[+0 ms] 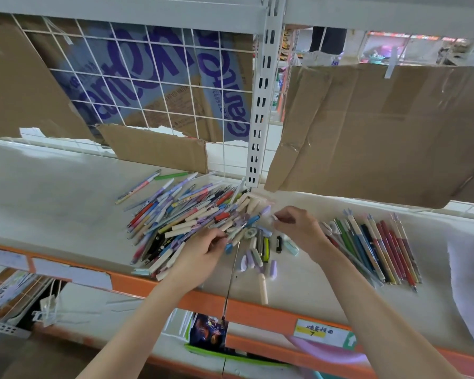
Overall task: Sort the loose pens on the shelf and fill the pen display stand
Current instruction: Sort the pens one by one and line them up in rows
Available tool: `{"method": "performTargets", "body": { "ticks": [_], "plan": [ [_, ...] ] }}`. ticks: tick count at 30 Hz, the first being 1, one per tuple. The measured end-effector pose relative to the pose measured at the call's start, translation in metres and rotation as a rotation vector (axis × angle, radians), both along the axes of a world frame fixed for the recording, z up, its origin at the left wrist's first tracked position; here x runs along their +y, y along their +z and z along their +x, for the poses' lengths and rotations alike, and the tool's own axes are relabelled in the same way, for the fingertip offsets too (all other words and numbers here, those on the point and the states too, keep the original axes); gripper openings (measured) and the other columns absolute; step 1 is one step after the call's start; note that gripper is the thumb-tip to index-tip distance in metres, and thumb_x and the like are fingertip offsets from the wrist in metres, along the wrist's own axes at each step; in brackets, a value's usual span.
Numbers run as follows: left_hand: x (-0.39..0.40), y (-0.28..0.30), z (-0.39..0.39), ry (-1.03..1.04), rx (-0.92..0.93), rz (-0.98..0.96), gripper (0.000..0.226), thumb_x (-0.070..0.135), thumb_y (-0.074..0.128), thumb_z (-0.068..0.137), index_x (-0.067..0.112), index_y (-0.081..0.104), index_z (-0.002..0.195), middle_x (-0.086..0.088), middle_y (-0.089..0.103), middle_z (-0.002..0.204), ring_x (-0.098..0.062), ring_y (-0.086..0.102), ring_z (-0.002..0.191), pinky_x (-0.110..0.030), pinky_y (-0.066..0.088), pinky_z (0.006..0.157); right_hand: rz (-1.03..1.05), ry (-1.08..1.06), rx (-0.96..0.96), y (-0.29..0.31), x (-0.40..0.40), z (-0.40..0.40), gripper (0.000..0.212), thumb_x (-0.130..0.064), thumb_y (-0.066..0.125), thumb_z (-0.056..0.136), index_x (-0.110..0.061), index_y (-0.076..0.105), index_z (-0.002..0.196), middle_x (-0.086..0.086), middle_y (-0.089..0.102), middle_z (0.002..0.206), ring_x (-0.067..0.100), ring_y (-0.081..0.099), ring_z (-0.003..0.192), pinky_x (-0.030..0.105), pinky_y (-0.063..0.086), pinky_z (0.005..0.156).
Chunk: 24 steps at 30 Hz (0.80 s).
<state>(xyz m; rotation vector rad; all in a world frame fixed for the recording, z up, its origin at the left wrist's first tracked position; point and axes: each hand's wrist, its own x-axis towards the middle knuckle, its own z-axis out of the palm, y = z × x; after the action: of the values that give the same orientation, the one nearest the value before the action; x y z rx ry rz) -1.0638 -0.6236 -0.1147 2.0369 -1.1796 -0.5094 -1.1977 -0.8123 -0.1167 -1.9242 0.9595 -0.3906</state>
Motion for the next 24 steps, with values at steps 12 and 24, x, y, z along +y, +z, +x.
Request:
{"method": "performTargets", "body": {
  "ticks": [12, 24],
  "plan": [
    [-0.009, 0.001, -0.007, -0.076, 0.001, -0.004, 0.017, 0.023, 0.052, 0.095, 0.020, 0.061, 0.109, 0.016, 0.057, 0.098, 0.008, 0.048, 0.084, 0.004, 0.033, 0.071, -0.243, 0.057, 0.117, -0.004, 0.007, -0.034, 0.018, -0.016, 0.071, 0.081, -0.018, 0.061, 0.095, -0.007, 0.055, 0.084, -0.003, 0.049, 0.073, -0.002, 0.035, 0.065],
    [-0.011, 0.003, -0.011, -0.114, 0.005, 0.011, 0.017, 0.023, 0.056, 0.093, 0.021, 0.063, 0.108, 0.020, 0.058, 0.095, 0.009, 0.050, 0.084, 0.004, 0.033, 0.071, -0.153, -0.044, 0.228, -0.007, 0.007, -0.047, 0.006, -0.009, 0.063, 0.084, -0.014, 0.065, 0.083, -0.004, 0.060, 0.080, 0.011, 0.053, 0.074, 0.019, 0.039, 0.062]
  ]
}}
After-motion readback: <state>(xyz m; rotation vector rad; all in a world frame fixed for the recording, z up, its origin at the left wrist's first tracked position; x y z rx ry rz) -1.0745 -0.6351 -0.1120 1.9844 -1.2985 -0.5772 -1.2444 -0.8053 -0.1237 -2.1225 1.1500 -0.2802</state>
